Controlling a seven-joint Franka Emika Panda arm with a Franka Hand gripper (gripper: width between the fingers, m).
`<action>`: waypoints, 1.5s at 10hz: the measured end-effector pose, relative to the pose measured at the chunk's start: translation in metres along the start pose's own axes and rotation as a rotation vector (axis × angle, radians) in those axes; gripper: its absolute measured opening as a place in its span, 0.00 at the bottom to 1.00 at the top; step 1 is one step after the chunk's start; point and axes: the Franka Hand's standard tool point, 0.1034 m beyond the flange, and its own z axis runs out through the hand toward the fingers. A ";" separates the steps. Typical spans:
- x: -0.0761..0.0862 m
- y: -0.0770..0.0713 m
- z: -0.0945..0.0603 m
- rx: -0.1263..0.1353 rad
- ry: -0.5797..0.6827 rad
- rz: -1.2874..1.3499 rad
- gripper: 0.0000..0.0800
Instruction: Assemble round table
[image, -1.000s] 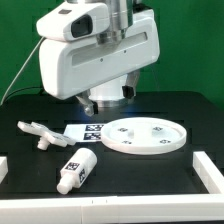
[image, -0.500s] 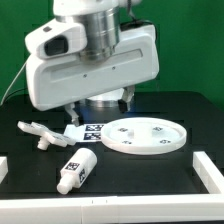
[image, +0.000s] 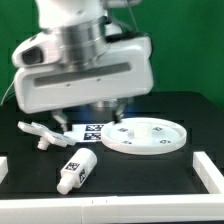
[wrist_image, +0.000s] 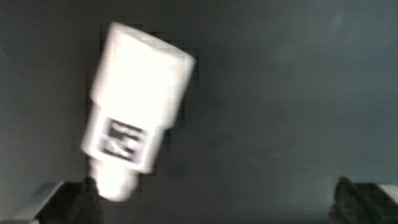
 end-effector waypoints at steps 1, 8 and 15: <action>0.005 0.010 0.009 0.003 0.004 0.057 0.81; 0.012 0.029 0.065 -0.004 0.003 0.128 0.81; 0.017 0.028 0.073 -0.014 0.036 0.100 0.40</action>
Offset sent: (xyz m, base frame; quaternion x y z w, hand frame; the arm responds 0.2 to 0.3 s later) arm 0.0000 0.0000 0.0000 0.0000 0.0000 0.0000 1.0000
